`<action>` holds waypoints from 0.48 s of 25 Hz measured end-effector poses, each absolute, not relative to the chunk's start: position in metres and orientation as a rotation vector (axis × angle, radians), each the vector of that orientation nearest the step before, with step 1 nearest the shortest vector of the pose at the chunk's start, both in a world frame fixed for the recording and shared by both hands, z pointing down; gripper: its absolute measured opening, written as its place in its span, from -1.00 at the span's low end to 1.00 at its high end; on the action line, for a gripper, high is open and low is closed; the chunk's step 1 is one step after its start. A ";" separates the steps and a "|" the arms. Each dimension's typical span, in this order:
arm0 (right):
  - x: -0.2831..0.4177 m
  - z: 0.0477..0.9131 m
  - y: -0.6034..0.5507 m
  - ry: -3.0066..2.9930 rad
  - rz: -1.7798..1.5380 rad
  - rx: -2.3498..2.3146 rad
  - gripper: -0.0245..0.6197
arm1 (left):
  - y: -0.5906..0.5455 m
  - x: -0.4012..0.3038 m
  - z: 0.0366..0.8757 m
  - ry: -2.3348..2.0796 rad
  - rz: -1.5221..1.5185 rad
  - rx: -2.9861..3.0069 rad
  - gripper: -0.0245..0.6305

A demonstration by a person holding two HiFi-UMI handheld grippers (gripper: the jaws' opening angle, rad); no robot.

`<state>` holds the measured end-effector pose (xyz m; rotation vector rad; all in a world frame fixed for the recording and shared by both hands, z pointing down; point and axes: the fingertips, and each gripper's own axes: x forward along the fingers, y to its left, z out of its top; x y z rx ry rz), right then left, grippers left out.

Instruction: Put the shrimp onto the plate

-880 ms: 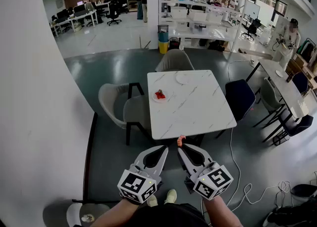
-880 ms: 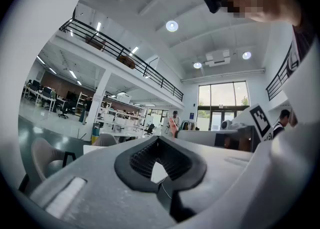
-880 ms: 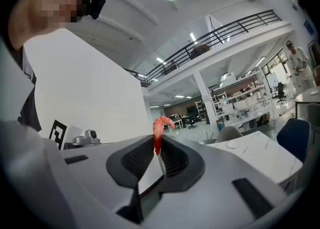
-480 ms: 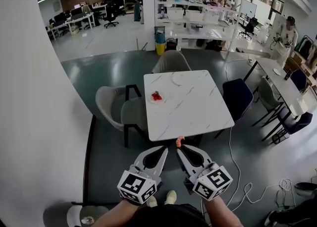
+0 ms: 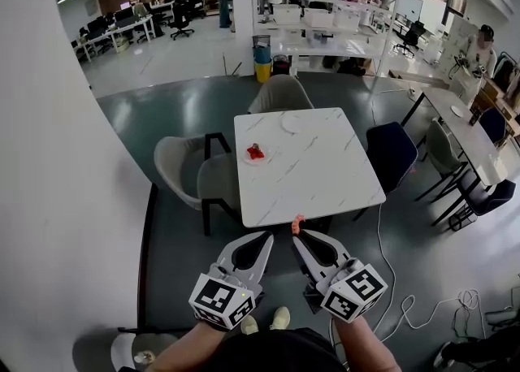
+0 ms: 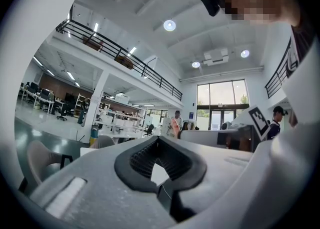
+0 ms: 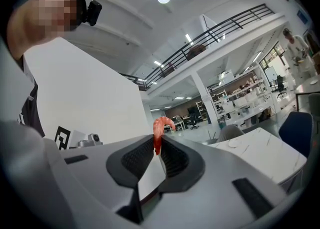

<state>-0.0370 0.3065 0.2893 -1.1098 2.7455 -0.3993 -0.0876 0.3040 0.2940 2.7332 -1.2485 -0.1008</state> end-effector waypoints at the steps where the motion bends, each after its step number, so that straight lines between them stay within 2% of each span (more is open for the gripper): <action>1: -0.034 0.289 0.304 2.740 -0.406 -1.110 -0.78 | 0.302 -0.086 0.294 -1.252 -0.097 2.733 -0.90; 12: 0.000 0.299 0.267 2.724 -0.440 -1.076 -0.78 | 0.266 -0.062 0.299 -1.293 -0.074 2.726 -0.90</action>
